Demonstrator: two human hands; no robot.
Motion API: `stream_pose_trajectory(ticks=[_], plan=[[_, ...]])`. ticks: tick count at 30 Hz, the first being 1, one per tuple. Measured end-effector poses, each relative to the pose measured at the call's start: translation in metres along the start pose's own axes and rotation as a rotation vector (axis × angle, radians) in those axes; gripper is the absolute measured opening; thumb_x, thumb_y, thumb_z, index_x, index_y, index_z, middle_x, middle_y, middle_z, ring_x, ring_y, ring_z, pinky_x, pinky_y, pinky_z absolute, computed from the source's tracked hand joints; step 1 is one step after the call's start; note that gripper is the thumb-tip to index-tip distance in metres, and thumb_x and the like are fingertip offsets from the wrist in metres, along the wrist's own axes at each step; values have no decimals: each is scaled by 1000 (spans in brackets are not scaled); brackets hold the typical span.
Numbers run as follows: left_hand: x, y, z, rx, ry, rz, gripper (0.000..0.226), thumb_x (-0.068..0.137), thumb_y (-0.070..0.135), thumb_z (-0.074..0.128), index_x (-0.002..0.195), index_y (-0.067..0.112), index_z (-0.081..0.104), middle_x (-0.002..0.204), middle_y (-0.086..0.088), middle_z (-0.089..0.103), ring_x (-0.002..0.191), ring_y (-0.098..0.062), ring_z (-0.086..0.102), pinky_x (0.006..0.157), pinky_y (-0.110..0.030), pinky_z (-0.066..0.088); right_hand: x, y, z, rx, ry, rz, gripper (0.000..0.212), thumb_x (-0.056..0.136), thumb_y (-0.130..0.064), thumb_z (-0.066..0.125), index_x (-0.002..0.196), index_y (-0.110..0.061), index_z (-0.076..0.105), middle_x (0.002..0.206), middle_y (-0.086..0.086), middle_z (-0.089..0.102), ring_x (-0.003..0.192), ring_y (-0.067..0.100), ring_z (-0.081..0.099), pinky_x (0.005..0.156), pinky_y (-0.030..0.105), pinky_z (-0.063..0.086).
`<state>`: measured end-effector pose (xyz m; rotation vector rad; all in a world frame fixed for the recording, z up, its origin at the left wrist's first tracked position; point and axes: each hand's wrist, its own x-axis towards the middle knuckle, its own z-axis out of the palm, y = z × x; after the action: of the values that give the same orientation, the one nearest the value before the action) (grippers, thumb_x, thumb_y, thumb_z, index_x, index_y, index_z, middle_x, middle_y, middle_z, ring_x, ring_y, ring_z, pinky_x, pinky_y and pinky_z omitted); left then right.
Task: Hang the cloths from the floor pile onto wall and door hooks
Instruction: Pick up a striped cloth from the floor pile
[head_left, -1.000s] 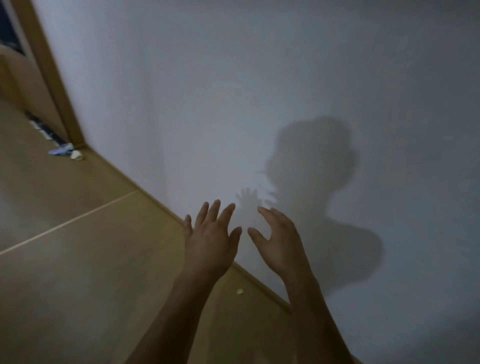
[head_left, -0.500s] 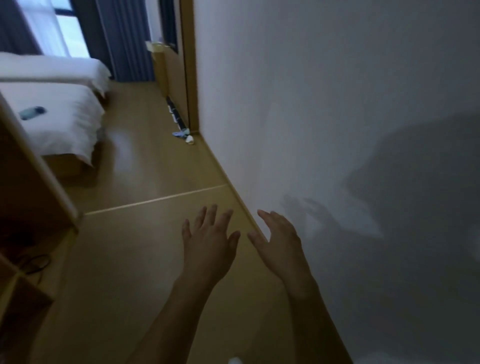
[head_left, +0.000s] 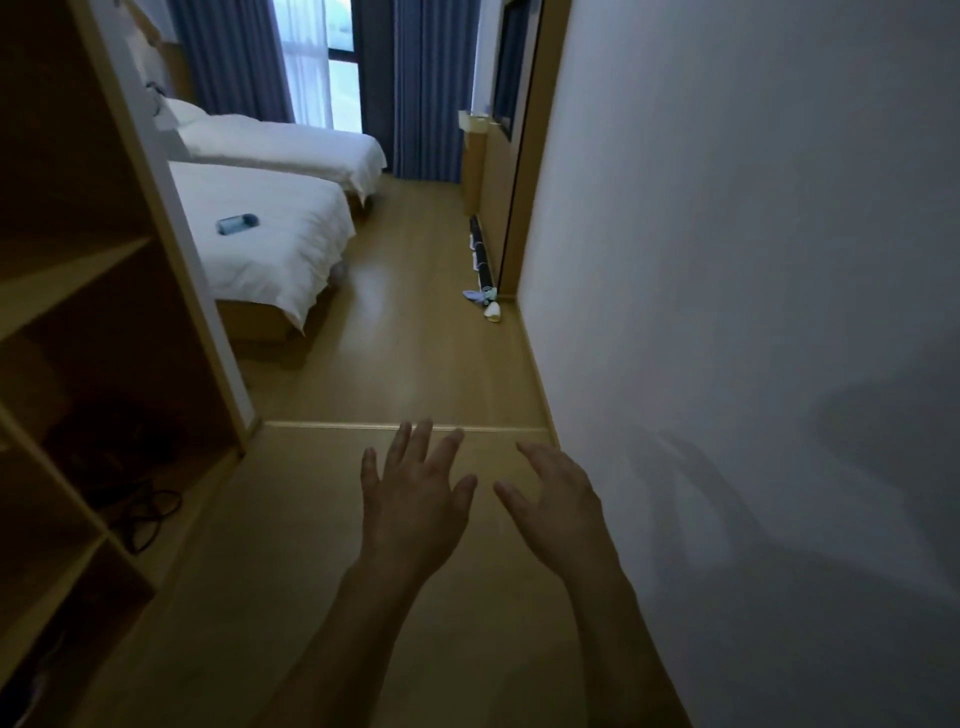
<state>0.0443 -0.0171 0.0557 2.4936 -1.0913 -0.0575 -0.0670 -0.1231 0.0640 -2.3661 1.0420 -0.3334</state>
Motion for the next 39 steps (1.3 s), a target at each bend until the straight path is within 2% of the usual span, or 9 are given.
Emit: stream_pose_trajectory(ticks=[6,18,26,32,39], plan=[[82,-24,21,-13,9,-53,57,98,54,33,151,38,18,162,4,10,150,-16,0,118,-50,0,90,-9,22,-10,-32,-41,60,93,-51,52,146,-32,34,153,-4,34,140,17,31,113,43,32],[323,-82,1,-59,3,36,54,99,50,37,149,37,24,162,1,14,150,-21,4,117,-53,5,312,-77,48,-30,53,52,59,92,-48,54,145,-30,36,150,-3,39,137,17,36,113,40,32],[428,-121,19,-48,-73,41,54,98,50,39,149,38,24,161,3,16,149,-19,7,118,-52,9,419,-96,78,-18,17,93,58,93,-48,53,145,-29,37,150,-3,40,137,17,37,112,38,33],[519,-138,40,1,-58,4,54,98,50,39,149,37,25,161,2,18,149,-22,10,117,-52,12,515,-97,94,20,-29,52,58,94,-45,54,146,-29,35,150,-3,39,138,17,34,113,42,32],[649,-142,55,68,-31,-59,57,99,51,35,151,38,15,161,4,15,149,-19,8,118,-52,10,666,-93,100,6,-78,-39,59,93,-48,53,146,-30,35,150,-3,39,139,17,33,113,38,29]])
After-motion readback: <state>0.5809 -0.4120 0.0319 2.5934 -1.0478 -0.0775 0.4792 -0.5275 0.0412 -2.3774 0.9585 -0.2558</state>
